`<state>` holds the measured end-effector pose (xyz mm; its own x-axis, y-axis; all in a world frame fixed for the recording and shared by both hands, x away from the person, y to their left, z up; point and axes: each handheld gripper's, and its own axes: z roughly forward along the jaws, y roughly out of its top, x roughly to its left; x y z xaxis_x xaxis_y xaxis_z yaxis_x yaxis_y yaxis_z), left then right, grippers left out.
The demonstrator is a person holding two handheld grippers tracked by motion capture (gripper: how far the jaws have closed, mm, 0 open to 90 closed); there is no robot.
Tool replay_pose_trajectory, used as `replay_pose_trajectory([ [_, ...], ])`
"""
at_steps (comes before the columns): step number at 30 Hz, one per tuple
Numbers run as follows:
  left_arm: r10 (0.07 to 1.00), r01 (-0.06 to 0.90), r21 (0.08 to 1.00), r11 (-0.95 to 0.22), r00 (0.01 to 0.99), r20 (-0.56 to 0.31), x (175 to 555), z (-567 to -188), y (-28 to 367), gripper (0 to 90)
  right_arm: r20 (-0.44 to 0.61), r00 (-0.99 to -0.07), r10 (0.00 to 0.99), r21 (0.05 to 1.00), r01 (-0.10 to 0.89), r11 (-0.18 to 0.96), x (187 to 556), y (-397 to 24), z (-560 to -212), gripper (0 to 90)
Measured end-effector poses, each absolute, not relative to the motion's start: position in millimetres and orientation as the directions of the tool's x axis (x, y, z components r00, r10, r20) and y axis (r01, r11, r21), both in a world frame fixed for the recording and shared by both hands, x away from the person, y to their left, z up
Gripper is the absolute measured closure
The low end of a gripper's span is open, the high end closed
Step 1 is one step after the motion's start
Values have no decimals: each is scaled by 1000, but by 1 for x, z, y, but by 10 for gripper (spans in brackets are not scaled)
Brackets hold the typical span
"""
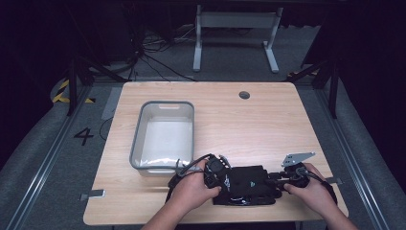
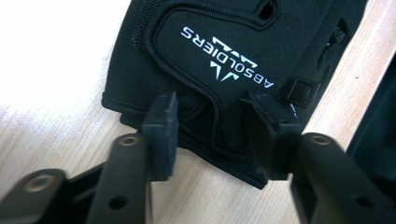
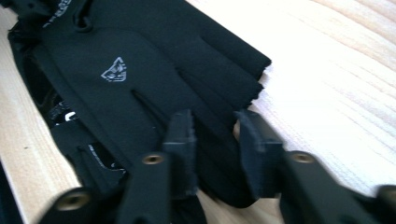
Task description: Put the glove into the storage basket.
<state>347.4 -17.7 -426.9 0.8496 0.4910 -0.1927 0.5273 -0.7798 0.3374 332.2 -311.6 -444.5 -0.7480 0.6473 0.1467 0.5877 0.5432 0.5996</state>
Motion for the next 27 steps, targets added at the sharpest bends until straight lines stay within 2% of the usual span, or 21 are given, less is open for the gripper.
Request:
replay_pose_trajectory([
  [3, 492, 532, 342, -774, 847, -203, 347, -426, -17, 709, 117, -758, 641, 591, 572, 569, 330, -309, -442, 869],
  [4, 487, 528, 339, -778, 849, -206, 347, -426, -18, 745, 95, -765, 637, 593, 557, 581, 329, -308, -441, 876],
  [11, 491, 532, 330, -780, 847, -205, 347, -427, -18, 798, 81, -768, 635, 598, 547, 586, 327, -308, -441, 887],
  [15, 493, 527, 326, -785, 850, -188, 345, -427, -20, 874, 80, -763, 641, 602, 549, 579, 326, -309, -438, 893],
  [27, 472, 510, 370, -777, 860, -195, 336, -402, -14, 890, 80, -759, 646, 659, 526, 537, 314, -316, -413, 896],
])
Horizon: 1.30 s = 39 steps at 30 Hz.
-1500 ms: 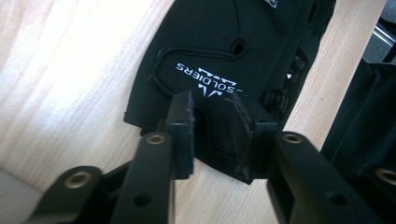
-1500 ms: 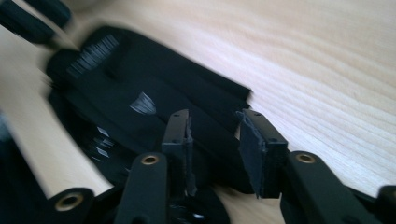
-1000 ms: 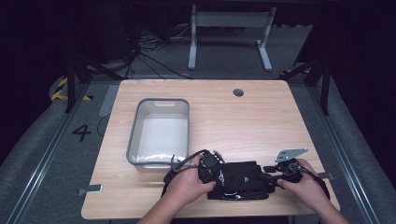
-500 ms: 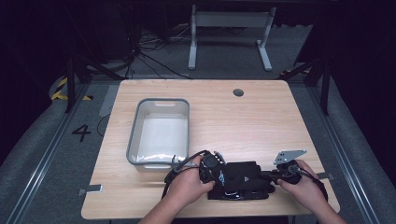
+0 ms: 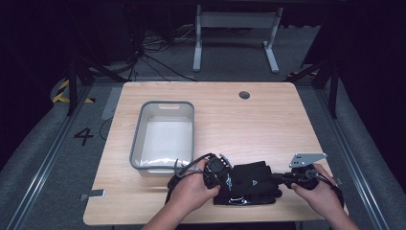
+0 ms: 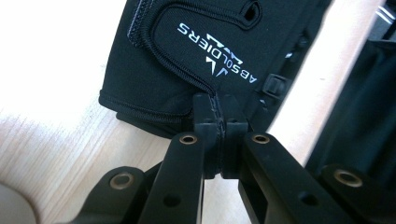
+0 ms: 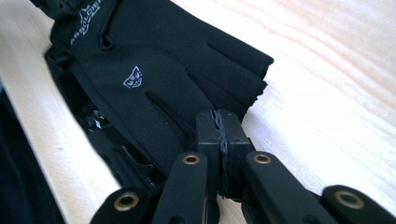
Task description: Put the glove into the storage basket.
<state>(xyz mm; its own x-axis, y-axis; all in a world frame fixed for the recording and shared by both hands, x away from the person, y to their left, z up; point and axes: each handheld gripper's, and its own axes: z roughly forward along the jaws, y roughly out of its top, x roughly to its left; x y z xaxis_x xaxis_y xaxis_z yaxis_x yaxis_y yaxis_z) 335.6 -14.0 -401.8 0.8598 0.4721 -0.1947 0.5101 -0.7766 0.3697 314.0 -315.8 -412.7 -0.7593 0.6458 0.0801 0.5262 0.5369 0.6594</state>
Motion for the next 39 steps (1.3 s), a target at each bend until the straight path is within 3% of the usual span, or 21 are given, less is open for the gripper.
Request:
replay_pose_trajectory([
  [8, 442, 494, 341, -800, 869, -222, 328, -391, -8, 888, 96, -771, 629, 653, 526, 545, 298, -312, -398, 894],
  [25, 425, 479, 271, -835, 874, -236, 333, -409, -14, 875, 165, -743, 649, 586, 603, 542, 291, -308, -417, 881],
  [29, 409, 478, 298, -826, 873, -265, 333, -408, -13, 730, 158, -728, 667, 594, 610, 525, 294, -309, -420, 755],
  [31, 417, 490, 345, -800, 869, -267, 334, -403, -11, 653, 130, -729, 672, 619, 589, 519, 294, -309, -418, 742],
  [39, 412, 477, 427, -768, 879, -242, 334, -389, -13, 583, 101, -712, 695, 667, 567, 483, 296, -317, -409, 706],
])
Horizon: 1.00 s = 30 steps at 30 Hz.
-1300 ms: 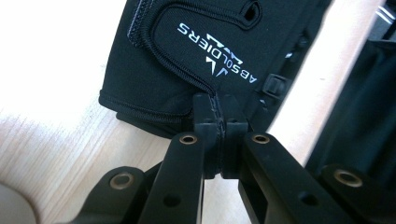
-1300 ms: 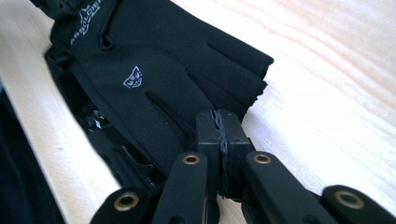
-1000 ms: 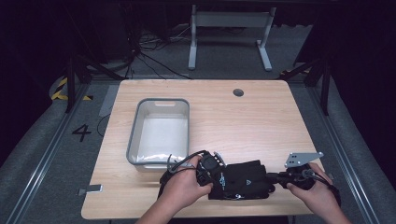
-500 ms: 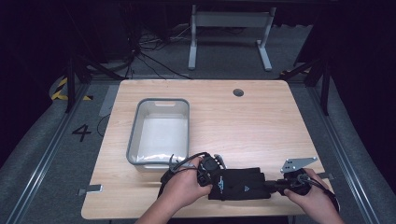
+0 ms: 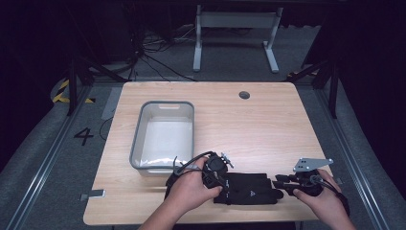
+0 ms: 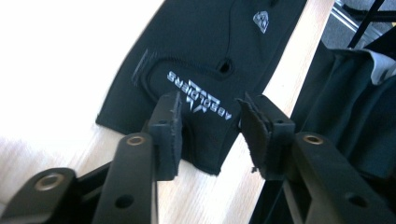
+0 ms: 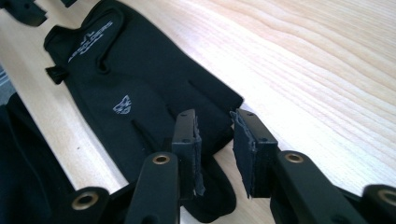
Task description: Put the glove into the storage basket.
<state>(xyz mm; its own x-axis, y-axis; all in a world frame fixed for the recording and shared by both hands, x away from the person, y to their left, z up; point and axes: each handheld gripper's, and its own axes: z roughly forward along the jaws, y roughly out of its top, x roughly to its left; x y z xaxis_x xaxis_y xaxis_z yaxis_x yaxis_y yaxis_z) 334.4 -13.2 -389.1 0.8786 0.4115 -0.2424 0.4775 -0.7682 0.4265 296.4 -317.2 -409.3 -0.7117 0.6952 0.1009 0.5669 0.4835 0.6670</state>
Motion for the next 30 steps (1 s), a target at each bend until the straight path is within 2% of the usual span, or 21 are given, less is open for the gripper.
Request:
replay_pose_trajectory([
  [10, 405, 450, 483, -751, 892, -202, 338, -383, -26, 514, 125, -655, 745, 689, 598, 410, 304, -339, -410, 674],
  [20, 324, 363, 546, -755, 931, -172, 343, -392, -59, 435, 150, -614, 775, 692, 625, 362, 310, -357, -413, 658],
  [26, 283, 343, 545, -765, 939, -194, 348, -404, -76, 421, 173, -608, 775, 692, 635, 343, 310, -359, -414, 643],
  [30, 259, 305, 526, -794, 952, -160, 349, -413, -84, 365, 185, -612, 769, 699, 632, 335, 309, -359, -413, 629],
])
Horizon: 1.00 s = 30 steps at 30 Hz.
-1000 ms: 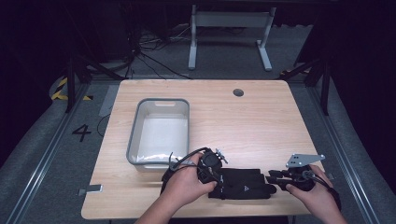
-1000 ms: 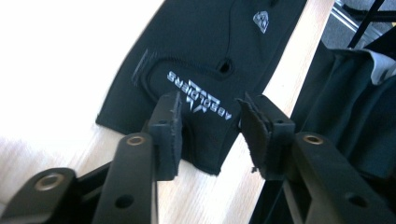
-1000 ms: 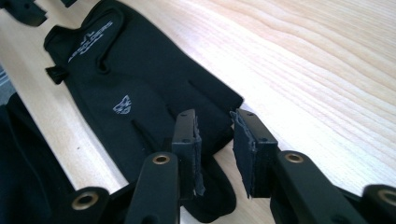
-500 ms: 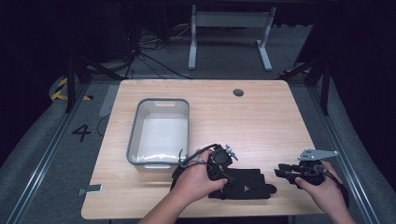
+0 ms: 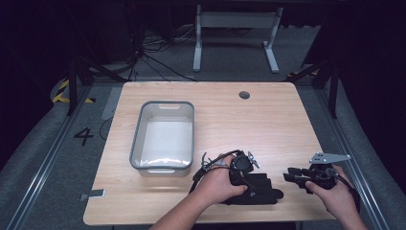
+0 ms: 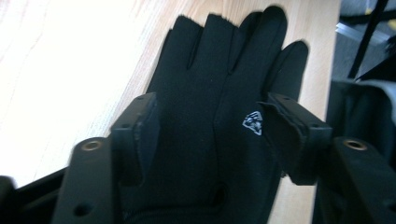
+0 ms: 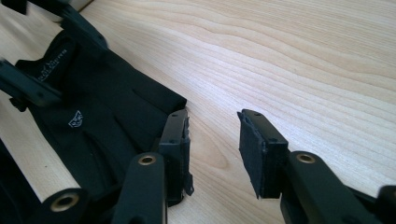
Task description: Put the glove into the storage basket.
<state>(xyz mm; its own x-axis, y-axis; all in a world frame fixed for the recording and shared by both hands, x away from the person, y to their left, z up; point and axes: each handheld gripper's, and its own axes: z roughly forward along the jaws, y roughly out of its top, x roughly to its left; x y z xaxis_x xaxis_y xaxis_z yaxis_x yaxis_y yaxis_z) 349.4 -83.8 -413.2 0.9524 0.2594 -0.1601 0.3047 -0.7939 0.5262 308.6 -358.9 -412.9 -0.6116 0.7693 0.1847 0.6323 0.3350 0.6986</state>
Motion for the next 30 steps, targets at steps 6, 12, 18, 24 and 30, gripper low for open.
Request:
replay_pose_trajectory([
  [6, 259, 303, 479, -824, 953, -159, 350, -427, -90, 288, 193, -615, 764, 700, 633, 332, 309, -358, -414, 624],
  [12, 245, 286, 488, -825, 958, -148, 347, -438, -88, 245, 199, -633, 748, 705, 623, 340, 308, -353, -414, 613],
  [18, 215, 234, 491, -839, 972, -96, 342, -443, -87, 244, 197, -648, 736, 706, 615, 352, 308, -350, -415, 613],
  [24, 252, 244, 515, -822, 966, -56, 339, -445, -84, 332, 217, -646, 732, 709, 620, 337, 308, -351, -413, 612],
  [30, 298, 279, 508, -815, 953, -46, 339, -443, -84, 468, 232, -648, 725, 717, 618, 322, 308, -350, -413, 614],
])
